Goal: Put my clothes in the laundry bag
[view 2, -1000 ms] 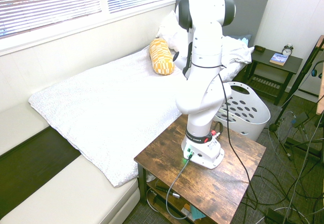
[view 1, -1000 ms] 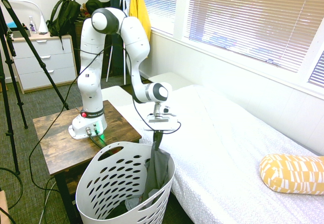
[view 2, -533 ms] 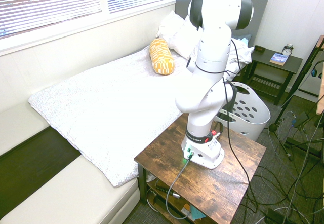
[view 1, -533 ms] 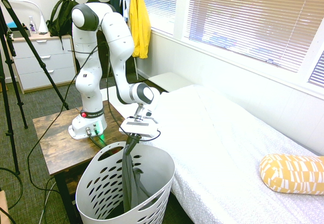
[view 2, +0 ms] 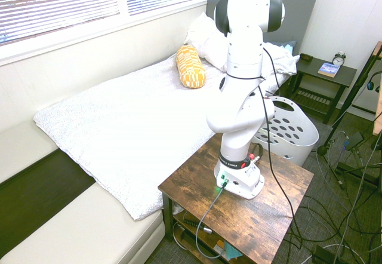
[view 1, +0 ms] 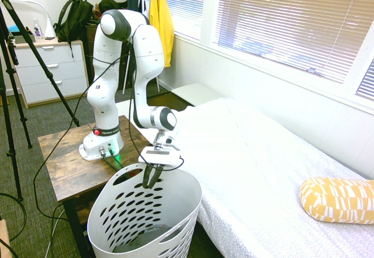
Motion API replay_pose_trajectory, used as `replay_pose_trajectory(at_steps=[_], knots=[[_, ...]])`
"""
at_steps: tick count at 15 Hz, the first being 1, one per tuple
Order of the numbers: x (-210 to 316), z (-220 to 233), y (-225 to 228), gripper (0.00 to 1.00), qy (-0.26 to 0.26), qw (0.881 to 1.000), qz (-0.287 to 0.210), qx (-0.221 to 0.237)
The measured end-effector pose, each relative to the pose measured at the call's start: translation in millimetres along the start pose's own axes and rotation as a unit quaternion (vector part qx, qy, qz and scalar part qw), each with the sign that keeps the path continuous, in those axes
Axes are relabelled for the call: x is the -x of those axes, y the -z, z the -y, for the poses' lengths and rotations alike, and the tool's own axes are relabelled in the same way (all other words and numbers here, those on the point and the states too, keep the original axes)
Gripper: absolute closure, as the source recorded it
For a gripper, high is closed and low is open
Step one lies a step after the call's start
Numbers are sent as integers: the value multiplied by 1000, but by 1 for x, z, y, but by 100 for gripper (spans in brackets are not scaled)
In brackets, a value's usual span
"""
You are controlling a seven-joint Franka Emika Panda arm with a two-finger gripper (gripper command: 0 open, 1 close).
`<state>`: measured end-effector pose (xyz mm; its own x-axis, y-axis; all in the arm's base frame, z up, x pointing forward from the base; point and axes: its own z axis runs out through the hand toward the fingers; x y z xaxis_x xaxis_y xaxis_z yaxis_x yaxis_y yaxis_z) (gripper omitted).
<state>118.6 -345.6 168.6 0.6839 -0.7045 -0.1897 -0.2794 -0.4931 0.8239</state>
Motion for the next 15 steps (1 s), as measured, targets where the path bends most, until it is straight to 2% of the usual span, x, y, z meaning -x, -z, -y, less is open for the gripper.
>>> replay_pose_trajectory(at_steps=[3,5,7,8,10,13,15], knots=[[-14,5,37,0,7,996,22,-86],[-38,-4,103,0,-4,991,-9,-136],[-58,-20,189,0,-16,981,-47,-189],[-65,-25,234,0,-29,972,-68,-221],[-78,-20,332,0,-61,948,-100,-297],[-64,25,481,0,-85,904,-93,-409],[-37,52,558,0,-76,875,-95,-469]])
